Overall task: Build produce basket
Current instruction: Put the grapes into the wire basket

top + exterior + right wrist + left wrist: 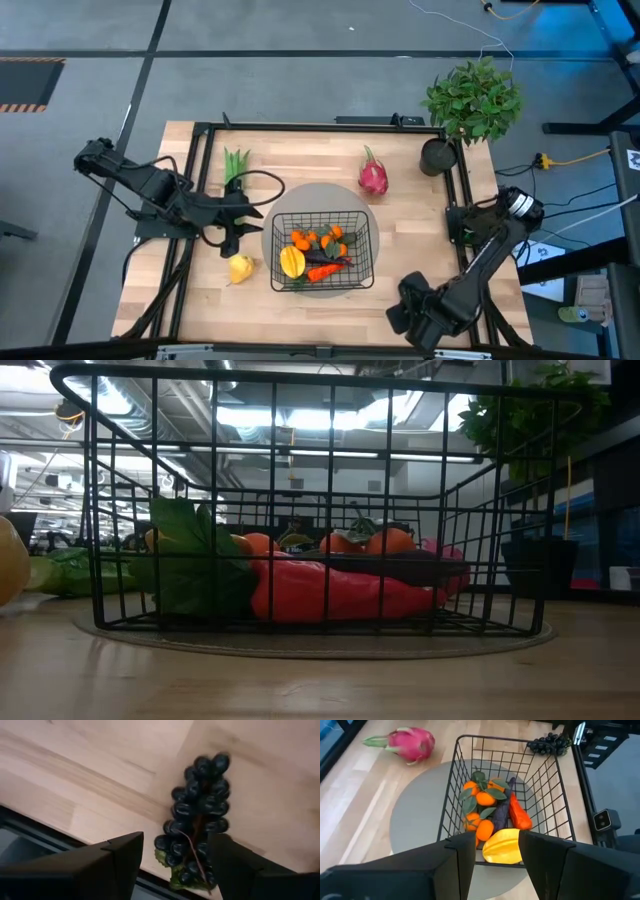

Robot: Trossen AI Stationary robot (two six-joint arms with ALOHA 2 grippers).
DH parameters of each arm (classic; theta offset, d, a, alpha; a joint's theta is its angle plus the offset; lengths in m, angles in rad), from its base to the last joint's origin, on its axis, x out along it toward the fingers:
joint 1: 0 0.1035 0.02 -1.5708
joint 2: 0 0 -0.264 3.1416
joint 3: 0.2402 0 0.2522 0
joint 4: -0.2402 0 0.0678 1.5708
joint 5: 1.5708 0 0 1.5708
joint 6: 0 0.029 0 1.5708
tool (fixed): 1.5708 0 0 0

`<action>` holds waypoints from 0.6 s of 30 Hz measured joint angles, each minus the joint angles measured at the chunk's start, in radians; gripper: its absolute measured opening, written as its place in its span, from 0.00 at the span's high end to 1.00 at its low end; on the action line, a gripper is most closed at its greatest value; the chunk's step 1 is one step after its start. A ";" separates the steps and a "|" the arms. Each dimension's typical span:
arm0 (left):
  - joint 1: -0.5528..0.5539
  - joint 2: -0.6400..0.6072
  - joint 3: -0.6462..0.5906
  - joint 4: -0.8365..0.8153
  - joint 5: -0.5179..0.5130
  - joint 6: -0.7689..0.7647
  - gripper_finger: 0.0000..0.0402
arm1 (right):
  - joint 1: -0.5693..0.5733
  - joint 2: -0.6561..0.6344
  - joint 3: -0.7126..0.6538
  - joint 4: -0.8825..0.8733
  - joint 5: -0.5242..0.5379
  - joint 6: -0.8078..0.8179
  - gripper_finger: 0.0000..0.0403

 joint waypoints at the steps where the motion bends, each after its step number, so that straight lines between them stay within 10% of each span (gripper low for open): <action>1: -0.001 0.000 0.000 -0.002 -0.002 -0.002 0.66 | 0.000 0.000 -0.028 0.040 -0.001 -0.002 0.48; 18: -0.001 0.001 0.000 0.000 -0.024 0.001 0.66 | -0.001 -0.006 -0.334 0.298 -0.200 0.236 0.48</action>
